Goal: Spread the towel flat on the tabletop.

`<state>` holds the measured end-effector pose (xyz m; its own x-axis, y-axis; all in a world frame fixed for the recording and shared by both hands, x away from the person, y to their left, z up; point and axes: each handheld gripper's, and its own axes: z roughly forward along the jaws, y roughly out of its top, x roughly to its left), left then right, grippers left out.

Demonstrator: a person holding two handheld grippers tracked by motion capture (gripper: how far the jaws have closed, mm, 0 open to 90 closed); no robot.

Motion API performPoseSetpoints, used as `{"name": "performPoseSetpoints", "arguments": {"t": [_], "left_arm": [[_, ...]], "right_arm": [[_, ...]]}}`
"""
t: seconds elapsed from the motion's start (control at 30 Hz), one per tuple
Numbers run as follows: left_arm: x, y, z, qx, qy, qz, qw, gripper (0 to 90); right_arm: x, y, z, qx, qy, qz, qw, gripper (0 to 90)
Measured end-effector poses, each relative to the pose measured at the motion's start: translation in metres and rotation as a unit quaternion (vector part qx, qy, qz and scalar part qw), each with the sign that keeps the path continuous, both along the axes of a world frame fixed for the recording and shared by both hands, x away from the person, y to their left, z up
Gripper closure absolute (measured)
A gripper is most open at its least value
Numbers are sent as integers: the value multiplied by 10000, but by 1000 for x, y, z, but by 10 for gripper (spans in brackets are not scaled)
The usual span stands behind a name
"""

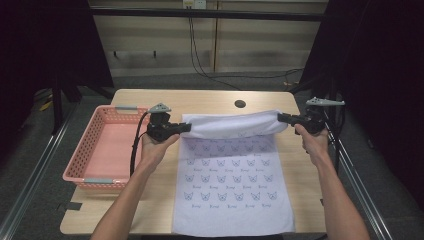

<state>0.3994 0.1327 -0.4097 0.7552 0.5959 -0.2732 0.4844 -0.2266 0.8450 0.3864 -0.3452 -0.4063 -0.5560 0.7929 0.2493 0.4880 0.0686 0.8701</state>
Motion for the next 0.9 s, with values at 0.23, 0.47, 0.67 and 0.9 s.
{"name": "performPoseSetpoints", "arguments": {"t": [0.23, 0.47, 0.67, 0.9], "left_arm": [[-22, 15, 19, -151, -241, -155, 9995, 868], [-46, 22, 47, -214, -516, -332, 9979, 868], [-76, 28, 43, -269, -547, -539, 9967, 866], [-109, 27, 5, 76, -185, -752, 9970, 861]], "right_arm": [[-25, 1, 20, 50, -194, 276, 9994, 878], [-53, 2, 41, 57, -391, 488, 9980, 878], [-88, -2, 43, 187, -596, 662, 9958, 878], [-132, 1, 14, 68, -305, 896, 9955, 877]]}}
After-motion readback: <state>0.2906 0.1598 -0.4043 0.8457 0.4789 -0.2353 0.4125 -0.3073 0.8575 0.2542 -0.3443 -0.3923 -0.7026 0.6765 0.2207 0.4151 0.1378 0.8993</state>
